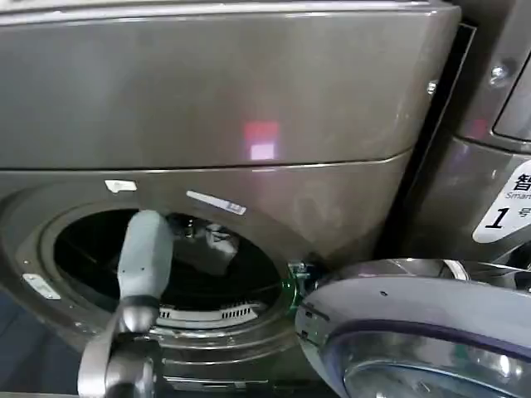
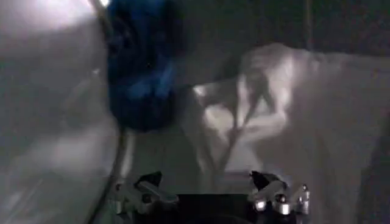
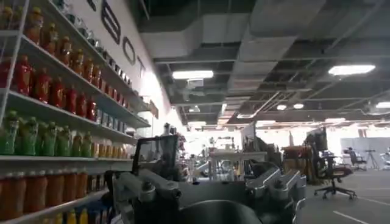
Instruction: Grasp the clothes from the dryer.
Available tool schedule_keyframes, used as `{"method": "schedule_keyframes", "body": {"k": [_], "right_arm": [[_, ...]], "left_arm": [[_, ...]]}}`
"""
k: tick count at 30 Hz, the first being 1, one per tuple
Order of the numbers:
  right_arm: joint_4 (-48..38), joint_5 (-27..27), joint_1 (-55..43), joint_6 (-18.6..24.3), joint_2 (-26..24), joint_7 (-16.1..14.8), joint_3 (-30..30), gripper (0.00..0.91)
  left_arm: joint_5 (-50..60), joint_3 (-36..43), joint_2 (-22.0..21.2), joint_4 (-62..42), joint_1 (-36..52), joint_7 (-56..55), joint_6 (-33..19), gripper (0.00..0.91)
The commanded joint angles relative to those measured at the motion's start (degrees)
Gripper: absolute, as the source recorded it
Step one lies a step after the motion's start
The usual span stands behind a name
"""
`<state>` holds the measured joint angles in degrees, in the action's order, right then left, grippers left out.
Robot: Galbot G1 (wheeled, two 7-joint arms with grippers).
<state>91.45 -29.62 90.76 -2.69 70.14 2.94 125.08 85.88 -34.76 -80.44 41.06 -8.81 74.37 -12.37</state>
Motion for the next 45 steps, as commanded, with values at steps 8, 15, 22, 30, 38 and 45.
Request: {"method": "schedule_keyframes", "body": {"k": [8, 15, 22, 30, 38, 45], "right_arm": [[0.0, 0.1, -0.1, 0.2, 0.1, 0.0, -0.8, 0.907], [-0.3, 0.1, -0.1, 0.4, 0.0, 0.0, -0.9, 0.907], [0.0, -0.2, -0.2, 0.0, -0.1, 0.1, -0.9, 0.907], [0.2, -1.2, 0.0, -0.6, -0.2, 0.1, -0.9, 0.907], [0.7, -1.3, 0.1, -2.1, -0.4, 0.3, -1.2, 0.907], [1.2, -1.6, -0.2, -1.7, -0.4, 0.4, -1.5, 0.907]], "left_arm": [[-2.6, -0.7, 0.6, -8.5, 0.3, -0.9, 3.4, 0.057], [-5.0, -0.6, 1.0, -6.5, -0.3, -2.1, 5.5, 0.000], [-9.3, 0.0, 1.1, -1.3, -1.6, -4.2, 7.7, 0.000], [-16.0, 0.4, 0.6, 4.6, -2.0, -9.7, 8.8, 0.000], [-39.6, -0.6, -1.8, 13.1, -6.3, -37.7, 12.8, 0.000], [-58.0, 1.3, -4.2, 20.0, -9.9, -56.9, 21.0, 0.000]]}}
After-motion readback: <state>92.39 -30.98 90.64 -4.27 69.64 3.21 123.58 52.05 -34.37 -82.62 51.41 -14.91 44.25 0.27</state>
